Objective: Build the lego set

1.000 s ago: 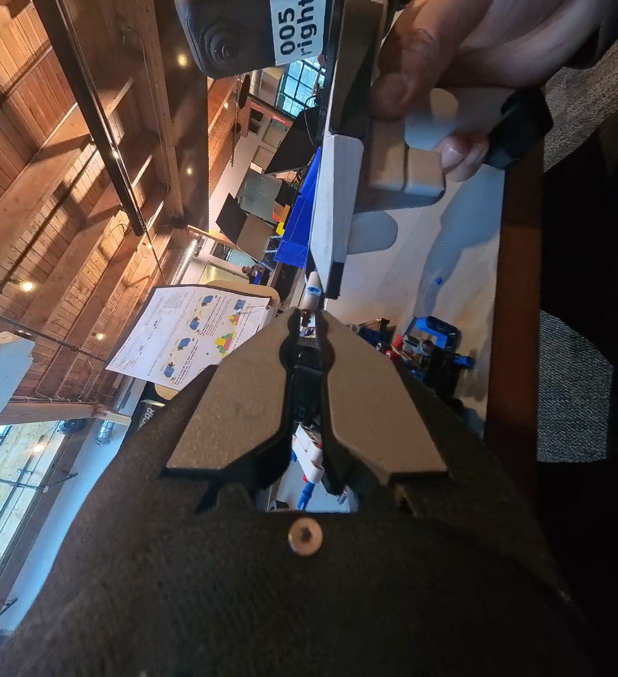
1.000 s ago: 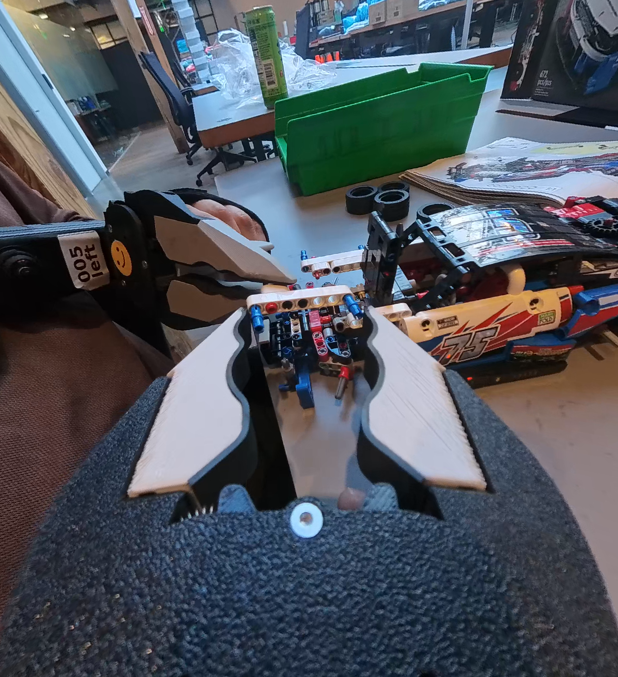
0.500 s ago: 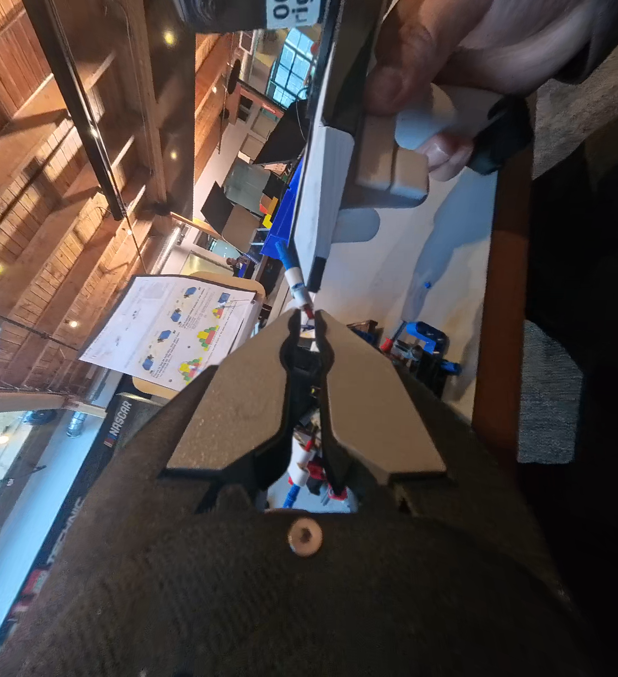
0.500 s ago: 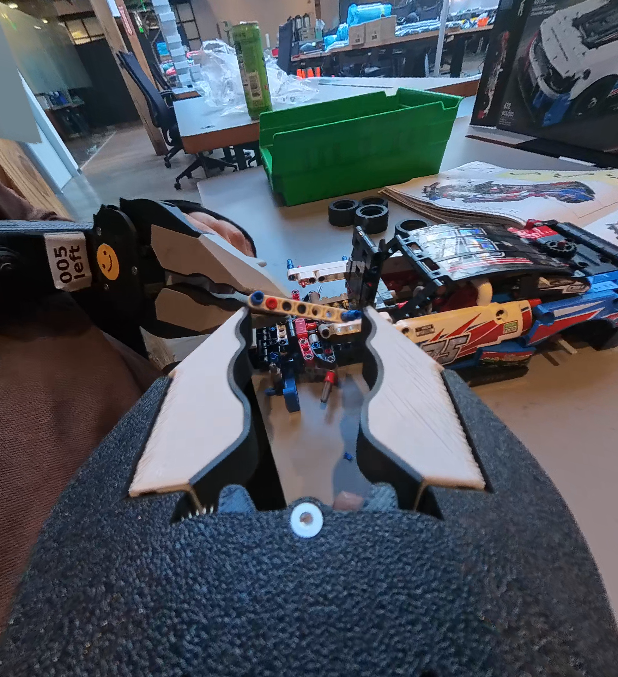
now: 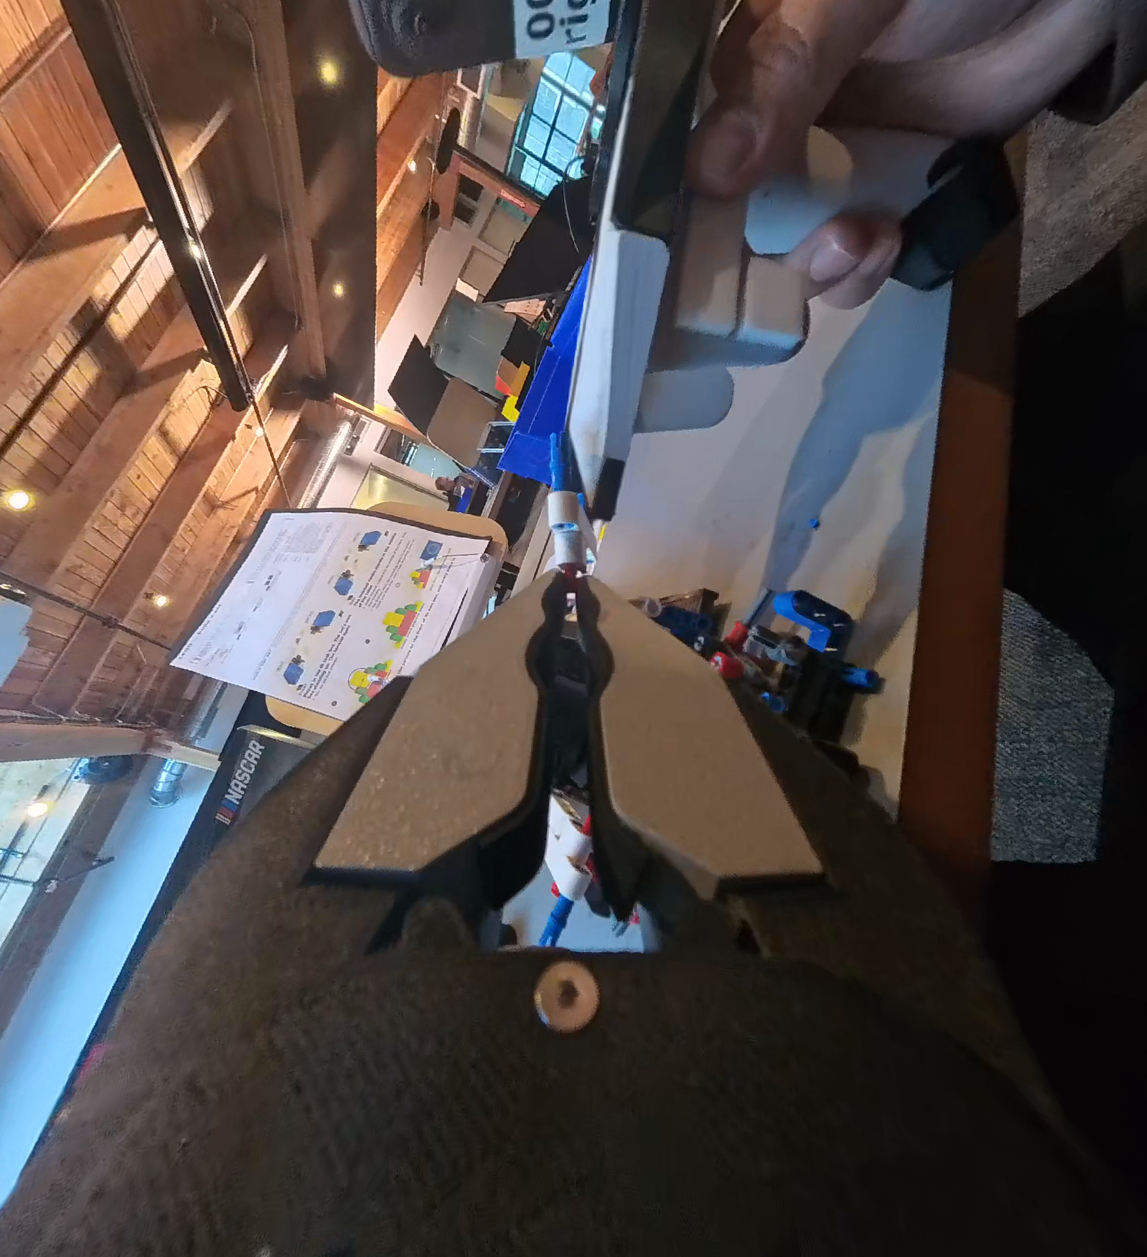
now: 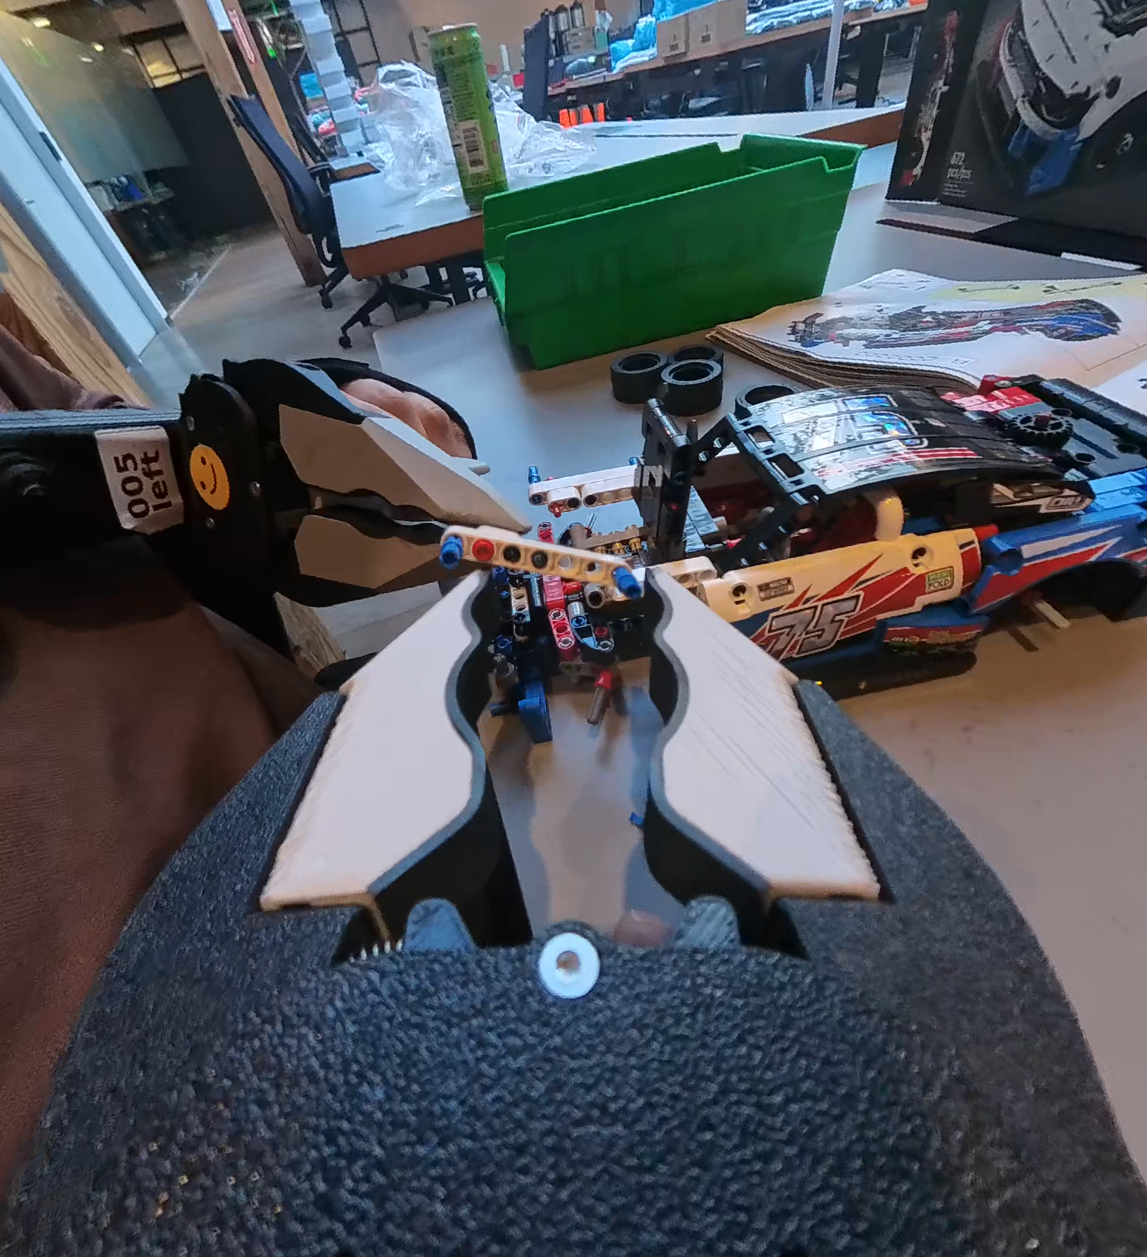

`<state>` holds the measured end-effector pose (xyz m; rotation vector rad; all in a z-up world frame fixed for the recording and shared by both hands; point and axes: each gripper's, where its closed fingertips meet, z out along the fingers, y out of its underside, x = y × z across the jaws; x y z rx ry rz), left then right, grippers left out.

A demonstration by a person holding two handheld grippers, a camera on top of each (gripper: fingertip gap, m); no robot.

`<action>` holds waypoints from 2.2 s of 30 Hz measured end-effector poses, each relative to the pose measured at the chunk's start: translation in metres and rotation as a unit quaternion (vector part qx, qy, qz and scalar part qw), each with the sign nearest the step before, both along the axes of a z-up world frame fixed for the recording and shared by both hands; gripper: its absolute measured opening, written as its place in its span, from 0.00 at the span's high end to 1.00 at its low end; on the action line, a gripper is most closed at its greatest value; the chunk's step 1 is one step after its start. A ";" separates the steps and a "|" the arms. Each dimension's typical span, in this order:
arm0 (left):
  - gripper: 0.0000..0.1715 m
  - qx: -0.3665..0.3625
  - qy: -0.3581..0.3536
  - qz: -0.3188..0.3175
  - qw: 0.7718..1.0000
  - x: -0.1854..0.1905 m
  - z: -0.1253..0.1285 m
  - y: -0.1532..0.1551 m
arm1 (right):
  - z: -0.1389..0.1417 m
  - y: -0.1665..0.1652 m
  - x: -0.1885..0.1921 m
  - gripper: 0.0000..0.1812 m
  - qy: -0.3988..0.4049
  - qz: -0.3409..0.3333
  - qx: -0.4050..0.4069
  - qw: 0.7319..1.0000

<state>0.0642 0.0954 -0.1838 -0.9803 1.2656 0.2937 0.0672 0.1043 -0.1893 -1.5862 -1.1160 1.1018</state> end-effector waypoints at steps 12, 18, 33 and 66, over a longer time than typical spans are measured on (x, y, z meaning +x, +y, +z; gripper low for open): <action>1.00 -0.001 -0.025 0.004 1.000 -0.006 0.008 0.003 | 0.004 0.006 0.012 0.73 0.010 -0.002 0.003 1.000; 1.00 0.040 0.036 0.020 0.998 -0.003 -0.003 0.004 | 0.016 0.006 0.016 0.73 0.071 0.023 -0.074 0.994; 1.00 0.055 0.051 0.025 0.997 -0.002 -0.005 0.003 | -0.006 -0.006 -0.005 0.64 0.003 0.008 -0.072 0.997; 1.00 0.016 -0.040 -0.034 0.999 0.005 0.019 -0.018 | 0.026 -0.013 0.014 0.70 0.064 0.031 -0.053 0.996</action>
